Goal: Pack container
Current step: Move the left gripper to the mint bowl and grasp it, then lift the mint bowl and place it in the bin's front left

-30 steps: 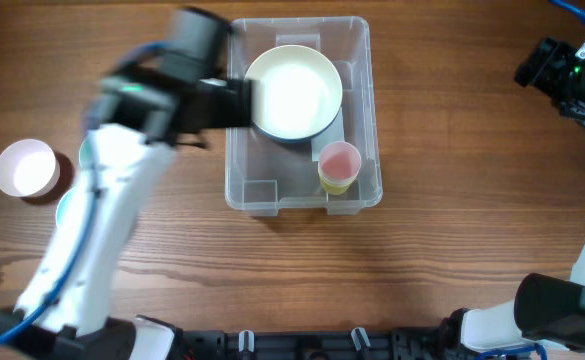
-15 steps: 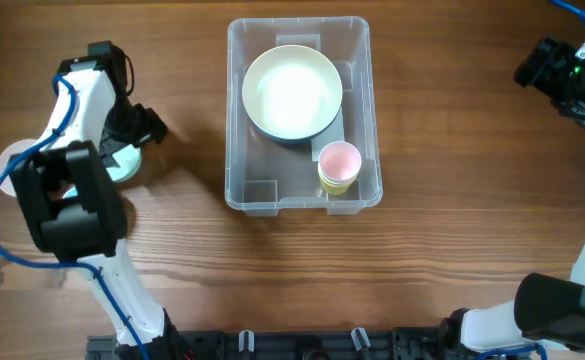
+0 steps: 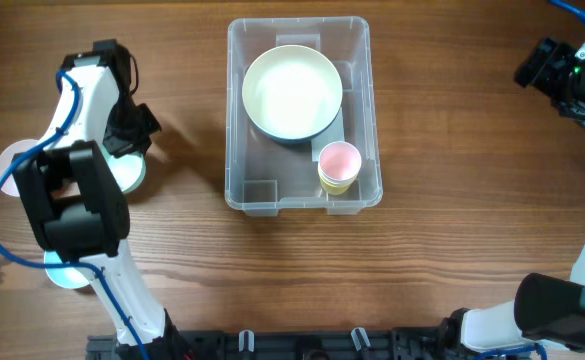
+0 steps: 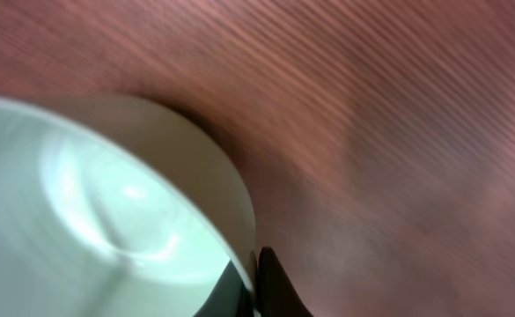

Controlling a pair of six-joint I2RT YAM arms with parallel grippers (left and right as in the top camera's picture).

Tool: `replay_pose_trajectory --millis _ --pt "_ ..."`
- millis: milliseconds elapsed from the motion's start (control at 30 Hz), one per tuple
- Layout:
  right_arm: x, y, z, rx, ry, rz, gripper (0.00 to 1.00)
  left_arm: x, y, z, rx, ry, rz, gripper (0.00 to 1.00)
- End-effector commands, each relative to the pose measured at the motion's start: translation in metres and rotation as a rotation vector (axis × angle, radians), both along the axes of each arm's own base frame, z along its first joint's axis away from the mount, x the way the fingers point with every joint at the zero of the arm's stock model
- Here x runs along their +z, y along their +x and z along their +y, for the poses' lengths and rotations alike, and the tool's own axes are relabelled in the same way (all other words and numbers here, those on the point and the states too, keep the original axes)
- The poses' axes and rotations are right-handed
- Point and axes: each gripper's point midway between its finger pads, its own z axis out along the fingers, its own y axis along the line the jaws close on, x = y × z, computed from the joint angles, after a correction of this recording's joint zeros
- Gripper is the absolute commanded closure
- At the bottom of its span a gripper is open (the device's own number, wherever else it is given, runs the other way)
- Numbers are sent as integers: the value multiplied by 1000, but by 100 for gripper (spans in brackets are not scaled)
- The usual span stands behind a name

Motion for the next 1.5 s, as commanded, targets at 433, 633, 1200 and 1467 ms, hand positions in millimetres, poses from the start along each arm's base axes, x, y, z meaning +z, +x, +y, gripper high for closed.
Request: replay_pose_trajectory --millis 433,633,1200,1467 --pt "-5 -1 6 6 33 18 12 157 -78 -302 -790 -97 -291 96" --pt "-5 -1 6 5 32 18 12 86 -65 -299 -769 -35 -96 96" --pt "-5 0 6 5 32 17 12 116 -50 -277 -772 29 -172 64" --pt "-5 0 6 5 32 17 12 279 -93 -75 30 98 -540 43"
